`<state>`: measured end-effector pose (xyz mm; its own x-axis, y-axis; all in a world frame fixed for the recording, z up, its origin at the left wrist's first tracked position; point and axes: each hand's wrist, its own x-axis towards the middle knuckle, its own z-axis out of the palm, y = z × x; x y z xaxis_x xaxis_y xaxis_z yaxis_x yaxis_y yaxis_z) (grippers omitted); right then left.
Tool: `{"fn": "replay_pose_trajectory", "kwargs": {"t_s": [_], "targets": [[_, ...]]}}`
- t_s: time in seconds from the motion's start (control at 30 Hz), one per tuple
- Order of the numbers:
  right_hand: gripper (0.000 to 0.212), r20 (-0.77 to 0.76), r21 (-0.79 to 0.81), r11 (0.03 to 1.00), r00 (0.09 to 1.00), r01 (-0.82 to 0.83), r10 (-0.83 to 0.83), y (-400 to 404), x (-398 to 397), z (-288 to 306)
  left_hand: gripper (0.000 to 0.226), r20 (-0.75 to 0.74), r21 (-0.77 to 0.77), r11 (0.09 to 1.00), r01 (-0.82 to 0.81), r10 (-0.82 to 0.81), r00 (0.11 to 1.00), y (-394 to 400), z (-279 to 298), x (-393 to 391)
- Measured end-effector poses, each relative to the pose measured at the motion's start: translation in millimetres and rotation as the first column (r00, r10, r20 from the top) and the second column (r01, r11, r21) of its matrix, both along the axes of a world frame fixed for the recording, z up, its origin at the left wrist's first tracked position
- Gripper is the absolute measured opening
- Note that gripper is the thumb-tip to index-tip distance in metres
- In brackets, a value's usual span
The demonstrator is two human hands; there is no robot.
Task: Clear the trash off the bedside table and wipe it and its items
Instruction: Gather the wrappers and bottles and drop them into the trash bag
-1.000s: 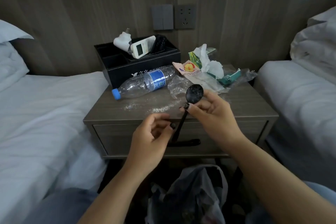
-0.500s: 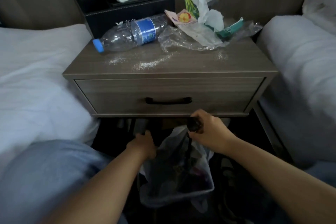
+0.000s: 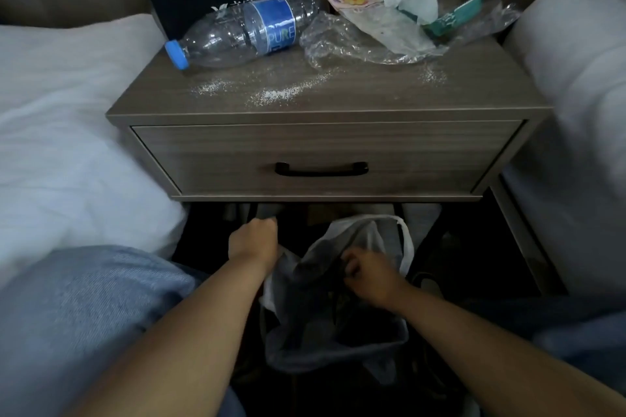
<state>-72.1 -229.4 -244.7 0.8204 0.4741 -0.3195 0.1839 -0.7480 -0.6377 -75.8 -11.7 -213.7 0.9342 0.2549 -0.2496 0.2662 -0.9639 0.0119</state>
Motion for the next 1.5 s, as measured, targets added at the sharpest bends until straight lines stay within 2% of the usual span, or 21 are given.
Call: {"fn": "replay_pose_trajectory", "kwargs": {"t_s": [0.07,0.13,0.2,0.27,0.3,0.37,0.43,0.5,0.63,0.8,0.9,0.97,1.07,1.17,1.23,1.3,1.33,1.4,1.5], "targets": [[0.025,0.142,0.055,0.998,0.989,0.028,-0.036,-3,6,10,0.037,0.067,-0.077,0.995,-0.064,0.069,0.995,-6,2,0],[0.025,0.360,0.116,0.988,0.922,0.104,-0.140,-8,15,22,0.044,0.096,-0.159,0.985,-0.064,0.080,0.992,-14,3,3],[0.028,0.475,0.181,0.960,0.836,0.215,-0.276,-15,22,32,0.050,0.008,-0.180,0.984,0.001,0.001,1.000,-19,2,5],[0.032,0.495,0.136,0.952,0.814,0.274,-0.304,-20,25,34,0.064,-0.150,-0.115,0.989,0.090,-0.107,0.983,-20,-4,4],[0.038,0.485,0.045,0.963,0.836,0.267,-0.255,-22,26,31,0.069,-0.210,-0.063,0.990,0.128,-0.138,0.968,-18,-8,2],[0.052,0.389,-0.119,0.961,0.902,0.249,-0.186,-23,24,20,0.058,-0.242,0.036,0.984,0.173,-0.160,0.957,-14,-17,-2],[0.055,0.215,-0.128,0.957,0.950,0.259,-0.228,-23,23,13,0.038,-0.199,0.082,0.979,0.184,-0.165,0.966,-11,-24,-4],[0.047,0.136,-0.068,0.965,0.961,0.252,-0.242,-25,22,10,0.030,-0.137,0.036,0.985,0.168,-0.162,0.977,-9,-25,-3],[0.037,0.136,-0.070,0.957,0.953,0.281,-0.269,-28,16,9,0.022,0.060,-0.155,0.985,0.076,-0.068,0.996,-8,-20,7],[0.034,0.118,-0.140,0.956,0.963,0.257,-0.242,-23,5,12,0.017,0.157,-0.204,0.975,0.088,-0.056,0.986,-11,-15,7],[0.042,0.017,-0.234,0.958,0.986,0.165,-0.166,-24,6,25,0.017,0.188,-0.220,0.972,0.083,-0.041,0.981,-15,0,8],[0.048,-0.069,-0.321,0.946,0.996,0.037,-0.062,-25,13,45,0.022,0.192,-0.235,0.968,0.091,-0.045,0.980,-24,22,9],[0.038,-0.004,-0.388,0.918,0.996,-0.081,0.086,-26,30,99,0.019,0.248,-0.352,0.922,0.163,-0.076,0.966,-43,63,4],[0.024,0.149,-0.239,0.971,0.987,-0.018,0.055,-36,43,163,0.015,0.446,-0.501,0.823,0.269,-0.021,0.895,-55,109,-8],[0.016,0.220,-0.004,0.999,0.975,0.043,-0.041,-45,47,198,0.016,0.531,-0.567,0.763,0.311,0.049,0.846,-57,142,-10],[0.017,0.227,0.284,0.953,0.959,0.100,-0.168,-48,47,220,0.019,0.575,-0.602,0.717,0.351,0.084,0.814,-56,173,-4],[0.018,0.273,0.371,0.921,0.934,0.119,-0.230,-48,49,228,0.019,0.599,-0.606,0.702,0.375,0.092,0.795,-57,188,4],[0.019,0.387,0.444,0.884,0.857,0.149,-0.339,-48,52,237,0.020,0.647,-0.576,0.703,0.418,0.078,0.759,-62,215,26],[0.020,0.410,0.542,0.810,0.771,0.224,-0.488,-52,63,245,0.018,0.690,-0.522,0.734,0.434,0.064,0.721,-78,243,75]]}}
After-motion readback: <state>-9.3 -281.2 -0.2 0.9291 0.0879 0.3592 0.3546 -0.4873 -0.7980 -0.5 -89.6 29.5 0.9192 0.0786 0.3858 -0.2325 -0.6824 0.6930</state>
